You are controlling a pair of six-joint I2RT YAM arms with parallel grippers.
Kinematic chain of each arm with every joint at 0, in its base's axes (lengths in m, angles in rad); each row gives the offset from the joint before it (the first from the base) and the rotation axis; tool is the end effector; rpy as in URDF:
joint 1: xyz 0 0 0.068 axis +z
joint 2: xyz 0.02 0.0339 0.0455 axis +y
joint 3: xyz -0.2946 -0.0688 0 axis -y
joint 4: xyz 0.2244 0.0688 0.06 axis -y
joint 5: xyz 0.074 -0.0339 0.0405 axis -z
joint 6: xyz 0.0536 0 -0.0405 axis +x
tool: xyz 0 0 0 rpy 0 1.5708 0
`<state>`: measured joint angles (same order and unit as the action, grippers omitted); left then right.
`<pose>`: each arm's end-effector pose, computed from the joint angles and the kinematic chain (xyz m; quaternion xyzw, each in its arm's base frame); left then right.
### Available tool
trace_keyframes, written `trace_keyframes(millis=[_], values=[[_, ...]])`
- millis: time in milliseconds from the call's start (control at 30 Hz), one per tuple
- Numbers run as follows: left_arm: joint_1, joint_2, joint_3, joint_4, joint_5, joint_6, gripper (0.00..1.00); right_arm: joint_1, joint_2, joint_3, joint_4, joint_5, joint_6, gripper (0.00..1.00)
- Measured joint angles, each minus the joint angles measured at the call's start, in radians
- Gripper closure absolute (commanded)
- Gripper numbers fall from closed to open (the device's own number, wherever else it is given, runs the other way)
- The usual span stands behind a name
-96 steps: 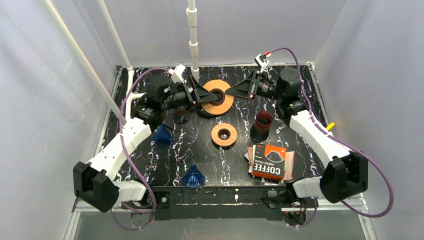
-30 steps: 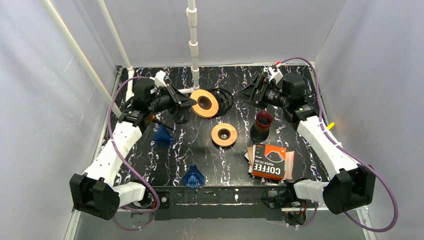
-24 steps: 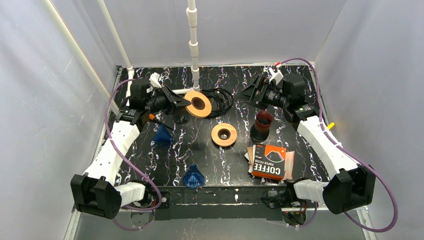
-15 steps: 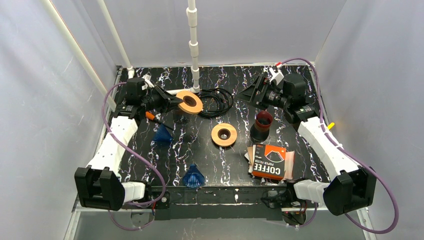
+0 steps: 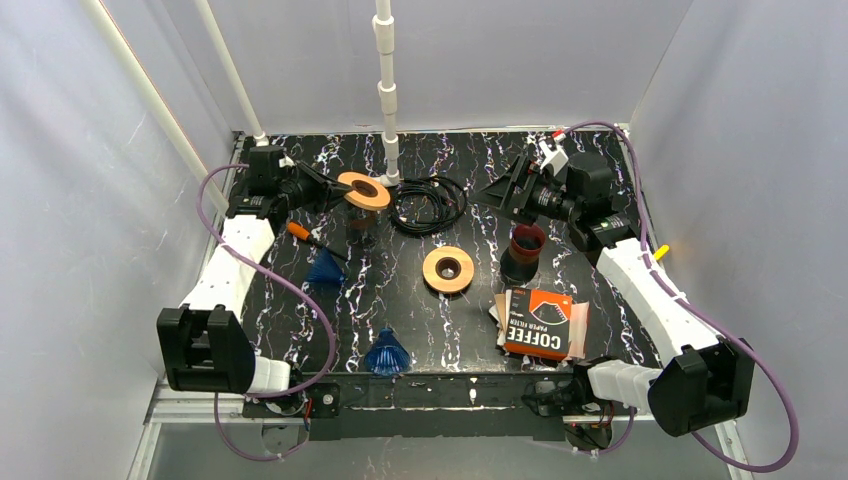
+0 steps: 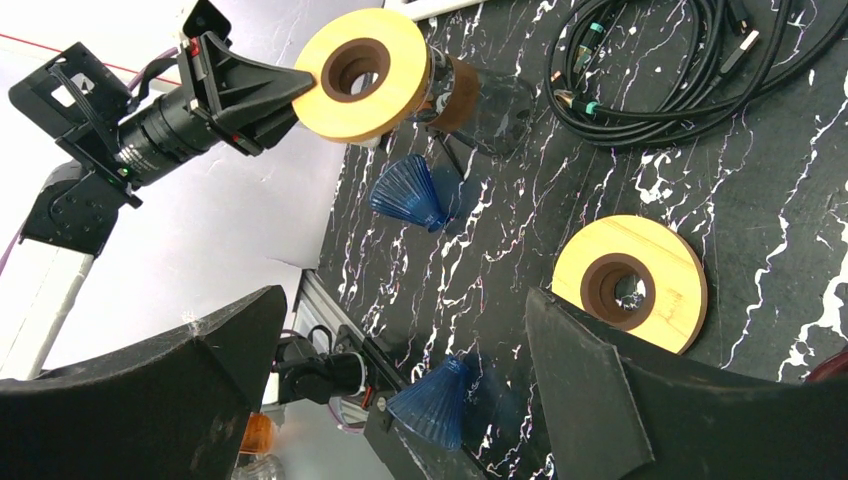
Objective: Place the coffee filter in the dripper
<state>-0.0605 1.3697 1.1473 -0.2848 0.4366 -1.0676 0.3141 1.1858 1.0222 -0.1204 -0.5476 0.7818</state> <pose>0.2985 -0.0408 0.3517 -0.3098 0.7900 -0.4224 0.3186 0.2344 0.1055 0.3756 0.0207 0.7869 0.4855 0.3803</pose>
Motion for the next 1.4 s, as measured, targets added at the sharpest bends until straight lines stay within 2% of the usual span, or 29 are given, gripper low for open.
trace_keyframes(millis=[400,1300,1400], values=[[0.012,0.069,0.000,0.103,-0.070,-0.100,1.00,0.000,0.000,-0.005,-0.004,-0.001,0.000,0.02],[0.027,0.060,-0.100,0.149,-0.082,-0.082,1.00,0.000,0.000,-0.025,0.006,-0.001,0.010,0.02],[0.029,0.056,-0.106,0.152,-0.080,-0.077,0.92,0.000,0.000,-0.026,0.010,-0.001,0.012,0.02]])
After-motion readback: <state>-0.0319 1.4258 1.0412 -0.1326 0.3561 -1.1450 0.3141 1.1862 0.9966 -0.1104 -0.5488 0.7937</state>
